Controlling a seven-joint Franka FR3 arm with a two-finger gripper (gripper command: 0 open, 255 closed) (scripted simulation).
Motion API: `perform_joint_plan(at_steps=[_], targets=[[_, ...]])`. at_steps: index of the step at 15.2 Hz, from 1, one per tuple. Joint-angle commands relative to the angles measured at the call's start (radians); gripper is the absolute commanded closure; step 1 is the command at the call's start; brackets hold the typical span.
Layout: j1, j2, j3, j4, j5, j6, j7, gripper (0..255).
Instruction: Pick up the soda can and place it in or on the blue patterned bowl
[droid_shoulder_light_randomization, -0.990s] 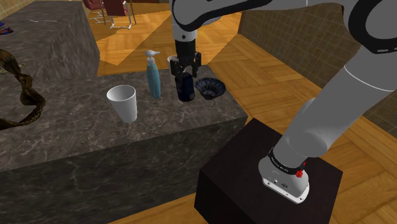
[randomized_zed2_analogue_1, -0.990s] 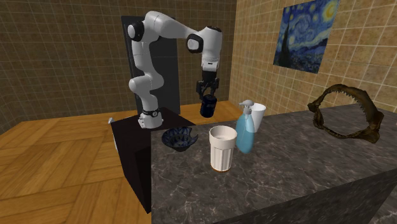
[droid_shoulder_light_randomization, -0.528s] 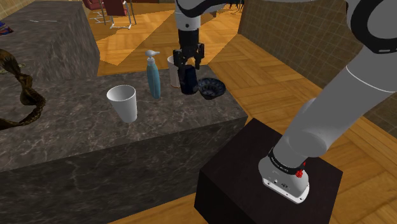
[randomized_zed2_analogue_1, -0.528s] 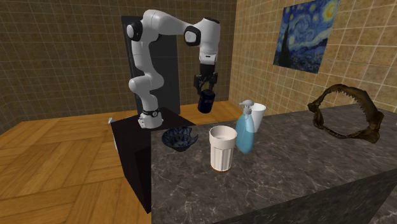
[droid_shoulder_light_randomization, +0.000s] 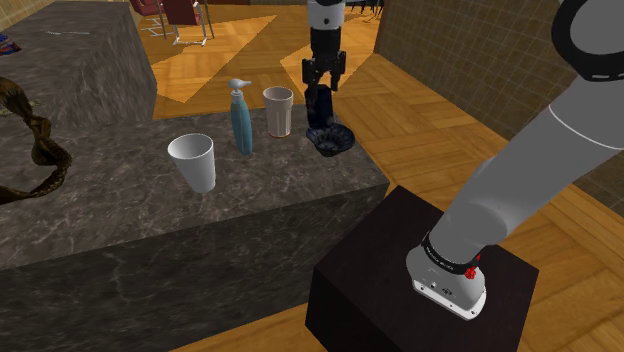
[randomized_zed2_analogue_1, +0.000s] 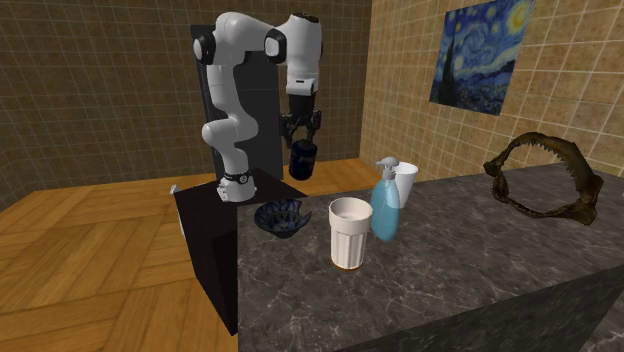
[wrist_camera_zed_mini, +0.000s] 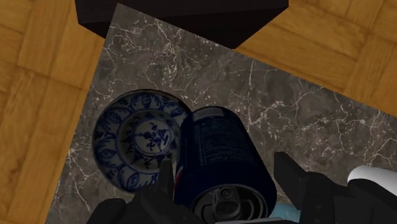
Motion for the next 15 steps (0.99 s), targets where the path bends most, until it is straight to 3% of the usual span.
perform_joint_plan(at_steps=[1, 6, 15], targets=[[-0.021, 0.000, -0.028, 0.010, -0.010, -0.010, -0.048, 255], [-0.078, 0.027, -0.103, 0.079, -0.035, -0.051, -0.176, 255], [-0.079, 0.029, -0.104, -0.040, -0.035, 0.069, -0.175, 255]])
